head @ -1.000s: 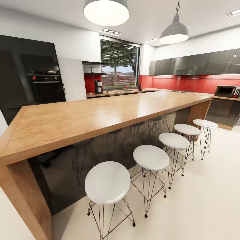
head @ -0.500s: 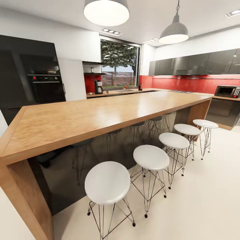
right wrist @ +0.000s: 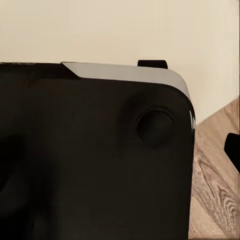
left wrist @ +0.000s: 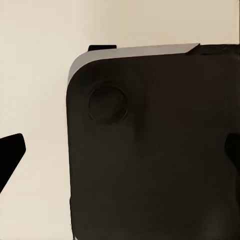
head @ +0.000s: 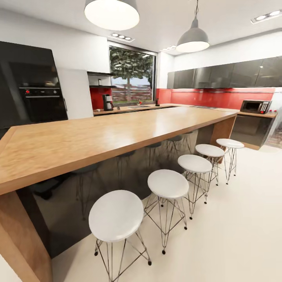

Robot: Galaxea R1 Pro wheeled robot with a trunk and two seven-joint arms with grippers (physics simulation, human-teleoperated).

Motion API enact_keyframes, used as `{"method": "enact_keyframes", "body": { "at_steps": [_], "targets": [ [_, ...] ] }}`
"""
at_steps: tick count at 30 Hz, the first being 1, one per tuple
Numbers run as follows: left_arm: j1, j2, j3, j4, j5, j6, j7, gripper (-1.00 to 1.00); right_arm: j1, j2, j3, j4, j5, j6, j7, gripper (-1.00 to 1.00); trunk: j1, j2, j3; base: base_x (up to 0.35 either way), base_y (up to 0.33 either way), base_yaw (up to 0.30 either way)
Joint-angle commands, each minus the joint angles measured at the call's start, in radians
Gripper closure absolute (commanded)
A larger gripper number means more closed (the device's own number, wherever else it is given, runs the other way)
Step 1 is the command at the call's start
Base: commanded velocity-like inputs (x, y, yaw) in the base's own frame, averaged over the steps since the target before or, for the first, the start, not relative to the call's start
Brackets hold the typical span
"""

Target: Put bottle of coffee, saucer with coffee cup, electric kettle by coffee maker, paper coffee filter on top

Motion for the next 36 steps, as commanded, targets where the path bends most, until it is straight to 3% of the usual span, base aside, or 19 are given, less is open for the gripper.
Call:
{"method": "enact_keyframes", "body": {
  "at_steps": [1,19,36],
  "targets": [
    [0.000,0.000,0.000,0.000,0.000,-0.003,0.000,-1.00,-0.001,0.000,0.000,0.002,0.000,-0.003,0.001,-1.00,0.000,0.000,-0.001,0.000,-0.262,-0.262],
    [0.000,0.000,-0.004,0.000,-0.001,-0.003,0.000,-1.00,-0.001,-0.007,-0.001,0.001,0.000,-0.003,0.000,-1.00,0.000,0.000,-0.001,0.000,-0.257,-0.264],
    [0.000,0.001,0.005,-0.001,0.012,-0.004,0.001,-1.00,-0.001,-0.008,-0.001,0.001,0.000,-0.003,0.000,-1.00,0.000,0.000,-0.001,0.000,-0.015,-0.265]
  ]
}}
